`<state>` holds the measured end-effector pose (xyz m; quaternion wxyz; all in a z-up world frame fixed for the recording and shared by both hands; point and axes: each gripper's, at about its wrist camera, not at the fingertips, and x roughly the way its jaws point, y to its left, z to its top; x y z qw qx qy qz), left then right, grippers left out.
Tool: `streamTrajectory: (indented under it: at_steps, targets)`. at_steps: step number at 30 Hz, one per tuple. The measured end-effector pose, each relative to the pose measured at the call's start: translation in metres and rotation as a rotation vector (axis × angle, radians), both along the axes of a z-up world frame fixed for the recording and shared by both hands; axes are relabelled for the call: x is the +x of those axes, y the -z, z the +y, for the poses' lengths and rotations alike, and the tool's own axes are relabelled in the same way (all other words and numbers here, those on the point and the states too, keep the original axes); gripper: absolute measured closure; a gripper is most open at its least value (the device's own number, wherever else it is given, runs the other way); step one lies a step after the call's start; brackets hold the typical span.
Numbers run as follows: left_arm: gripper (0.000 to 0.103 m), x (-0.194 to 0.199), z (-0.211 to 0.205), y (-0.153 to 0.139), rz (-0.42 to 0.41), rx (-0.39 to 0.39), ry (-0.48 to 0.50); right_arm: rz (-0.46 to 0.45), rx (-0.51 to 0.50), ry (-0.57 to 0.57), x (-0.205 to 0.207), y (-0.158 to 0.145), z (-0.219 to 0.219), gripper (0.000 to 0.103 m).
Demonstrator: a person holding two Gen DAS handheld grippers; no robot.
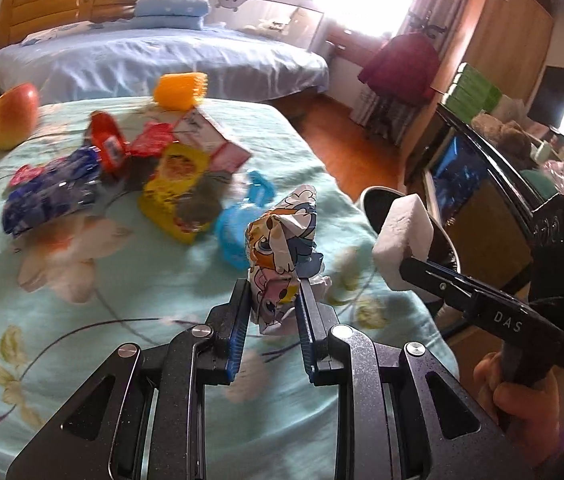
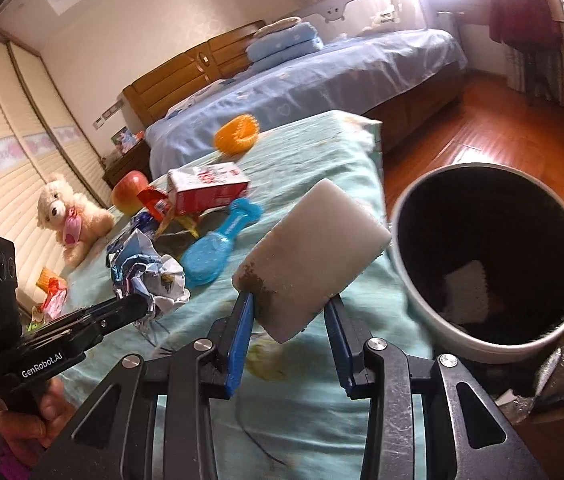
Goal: Collect trash
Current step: 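Carry the paper wrapper and sponge brush over the trash bin with both tools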
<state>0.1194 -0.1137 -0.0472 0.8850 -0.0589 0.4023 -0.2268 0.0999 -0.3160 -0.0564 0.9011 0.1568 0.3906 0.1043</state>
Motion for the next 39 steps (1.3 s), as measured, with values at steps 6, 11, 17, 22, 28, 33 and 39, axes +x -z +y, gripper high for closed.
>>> streamTrajectory:
  at_steps: [6, 11, 17, 22, 28, 33, 39]
  targets:
    - [0.082, 0.001, -0.028, -0.004, -0.012, 0.010, 0.051, -0.002, -0.002, 0.055, -0.007, 0.000, -0.025, 0.066]
    - [0.082, 0.006, -0.051, -0.005, -0.014, 0.016, 0.086, 0.003, -0.001, 0.093, -0.011, 0.001, -0.042, 0.066]
    - [0.082, 0.008, -0.072, -0.007, -0.021, 0.023, 0.120, 0.005, -0.008, 0.132, -0.014, 0.003, -0.060, 0.066]
    - [0.082, 0.011, -0.088, -0.008, -0.022, 0.024, 0.143, 0.008, -0.011, 0.158, -0.013, 0.004, -0.074, 0.066]
    - [0.082, 0.016, -0.107, -0.008, -0.020, 0.036, 0.171, 0.018, -0.018, 0.185, -0.010, 0.006, -0.089, 0.066]
    - [0.082, 0.024, -0.121, -0.006, -0.011, 0.043, 0.186, 0.026, -0.021, 0.197, -0.006, 0.008, -0.097, 0.066]
    - [0.082, 0.034, -0.134, -0.004, -0.005, 0.050, 0.197, 0.036, -0.034, 0.206, 0.001, 0.010, -0.108, 0.066]
